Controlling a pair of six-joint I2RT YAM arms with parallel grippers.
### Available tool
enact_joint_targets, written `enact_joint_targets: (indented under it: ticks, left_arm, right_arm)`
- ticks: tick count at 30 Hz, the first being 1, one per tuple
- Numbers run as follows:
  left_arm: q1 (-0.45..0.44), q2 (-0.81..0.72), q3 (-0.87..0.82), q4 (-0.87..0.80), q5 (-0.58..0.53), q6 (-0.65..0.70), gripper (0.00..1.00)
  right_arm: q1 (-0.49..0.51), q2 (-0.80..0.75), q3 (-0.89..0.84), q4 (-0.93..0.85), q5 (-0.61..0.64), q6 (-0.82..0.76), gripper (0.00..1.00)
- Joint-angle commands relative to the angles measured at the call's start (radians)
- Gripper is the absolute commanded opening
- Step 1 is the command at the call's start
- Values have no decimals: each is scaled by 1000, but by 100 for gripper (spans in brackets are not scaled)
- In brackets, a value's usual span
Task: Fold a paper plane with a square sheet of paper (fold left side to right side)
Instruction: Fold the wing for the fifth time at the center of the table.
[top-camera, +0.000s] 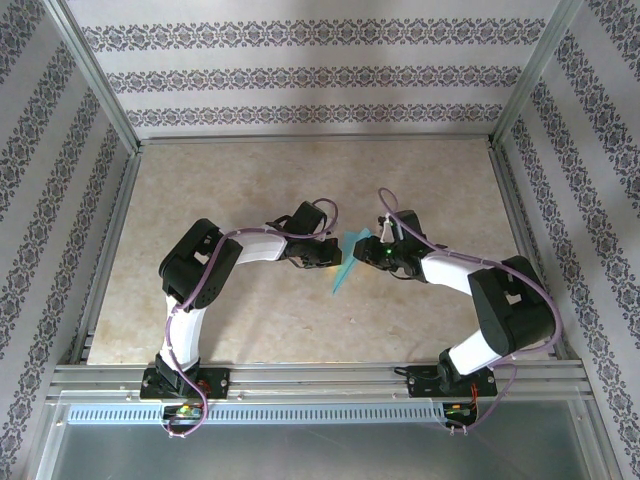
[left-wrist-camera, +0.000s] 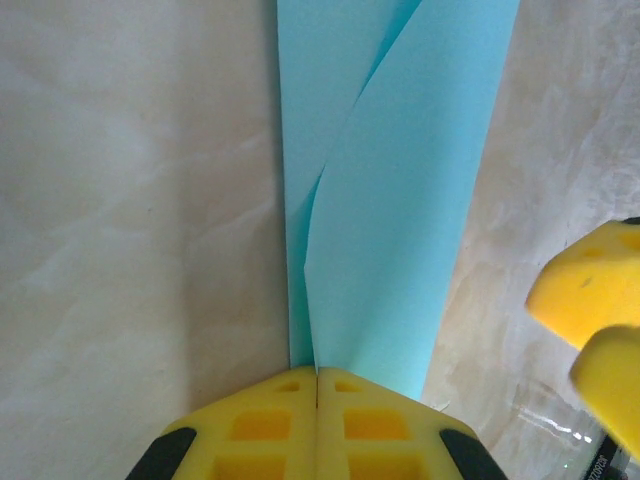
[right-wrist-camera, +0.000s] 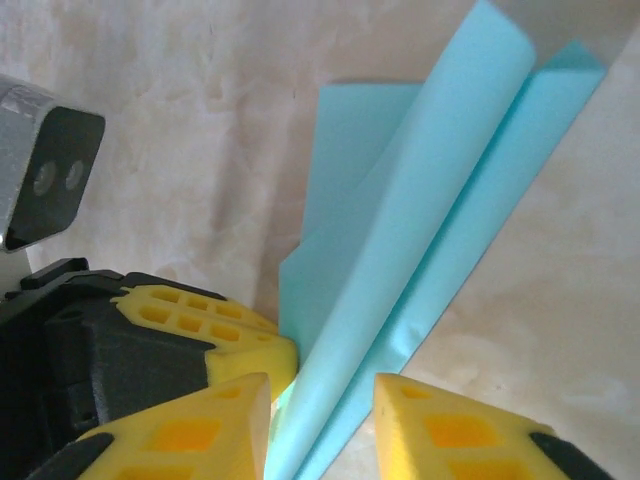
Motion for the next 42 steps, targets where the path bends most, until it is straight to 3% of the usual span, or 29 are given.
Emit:
enact_joint_targets:
  ticks: [1,5,9,42]
  left_arm:
    - [-9,54,-8,-110,-92,31,0]
    - [-10,54,-5,-113,-93,33,0]
    - [-11,52,-3,-116,-96,33,0]
    - [-13,54,2,-131,-99,38,0]
  right_arm:
    - [-16,8,46,-45,-19,-27,21]
    - [-6,58,121,-89,-19,-49,7]
    - [4,111,160,-99,-11,-50,5]
    - [38,207,192,-181,47,-93,5]
